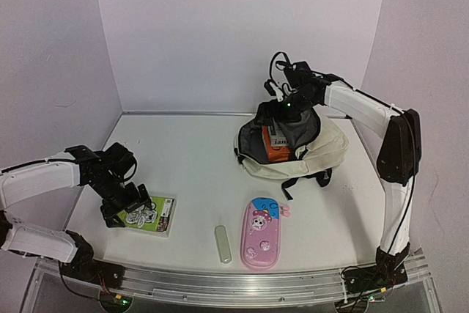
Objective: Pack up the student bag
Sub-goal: Move the book to the center of the board.
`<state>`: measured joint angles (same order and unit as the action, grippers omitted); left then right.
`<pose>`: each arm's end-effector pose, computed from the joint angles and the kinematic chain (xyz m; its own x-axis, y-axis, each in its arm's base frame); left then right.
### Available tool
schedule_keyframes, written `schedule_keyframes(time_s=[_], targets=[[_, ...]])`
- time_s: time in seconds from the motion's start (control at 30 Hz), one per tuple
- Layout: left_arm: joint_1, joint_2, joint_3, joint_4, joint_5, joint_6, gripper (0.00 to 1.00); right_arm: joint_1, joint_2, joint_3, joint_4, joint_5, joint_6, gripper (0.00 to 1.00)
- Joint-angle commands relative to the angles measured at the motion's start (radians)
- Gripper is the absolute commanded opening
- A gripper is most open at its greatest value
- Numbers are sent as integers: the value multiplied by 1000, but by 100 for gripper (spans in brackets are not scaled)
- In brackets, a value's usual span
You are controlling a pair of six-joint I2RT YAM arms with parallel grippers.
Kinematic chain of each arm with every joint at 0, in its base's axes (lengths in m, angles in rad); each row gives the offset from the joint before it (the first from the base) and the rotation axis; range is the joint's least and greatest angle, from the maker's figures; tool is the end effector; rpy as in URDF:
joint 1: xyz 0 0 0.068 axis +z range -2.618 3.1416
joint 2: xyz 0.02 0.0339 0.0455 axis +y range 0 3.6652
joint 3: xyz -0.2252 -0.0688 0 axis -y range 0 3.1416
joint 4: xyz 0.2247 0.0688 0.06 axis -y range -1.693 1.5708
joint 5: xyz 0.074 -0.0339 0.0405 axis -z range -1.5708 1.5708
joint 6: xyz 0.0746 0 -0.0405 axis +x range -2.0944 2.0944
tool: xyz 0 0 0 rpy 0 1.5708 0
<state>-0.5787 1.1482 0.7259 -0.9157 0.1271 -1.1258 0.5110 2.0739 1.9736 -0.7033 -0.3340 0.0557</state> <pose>0.1550 -0.1126 0.1375 -0.8624 -0.5060 0.0120 -0.4912 0.8309 -0.2613 0.3879 0.2455 0.2440 -0.6637 -0.3118 -0.6799 -0.6245 0.7313 0.2743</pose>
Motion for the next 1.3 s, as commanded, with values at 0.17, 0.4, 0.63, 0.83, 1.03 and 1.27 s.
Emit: schedule_keyframes(time_s=[0.17, 0.4, 0.63, 0.83, 1.03, 1.27], targets=[[-21, 128, -27, 56, -22, -54, 100, -1, -1, 12, 16, -6, 14, 98], [-24, 288, 8, 320, -2, 68, 100, 0, -14, 4, 16, -20, 9, 98], [-23, 505, 212, 400, -77, 214, 100, -1, -31, -29, 16, -30, -2, 98], [-50, 699, 436, 503, 10, 246, 100, 2, -20, -35, 19, -61, 15, 98], [-70, 736, 570, 566, 77, 273, 100, 38, -12, -85, 24, -107, 20, 98], [33, 584, 566, 479, 85, 365, 100, 104, 6, -140, 45, -183, 29, 96]])
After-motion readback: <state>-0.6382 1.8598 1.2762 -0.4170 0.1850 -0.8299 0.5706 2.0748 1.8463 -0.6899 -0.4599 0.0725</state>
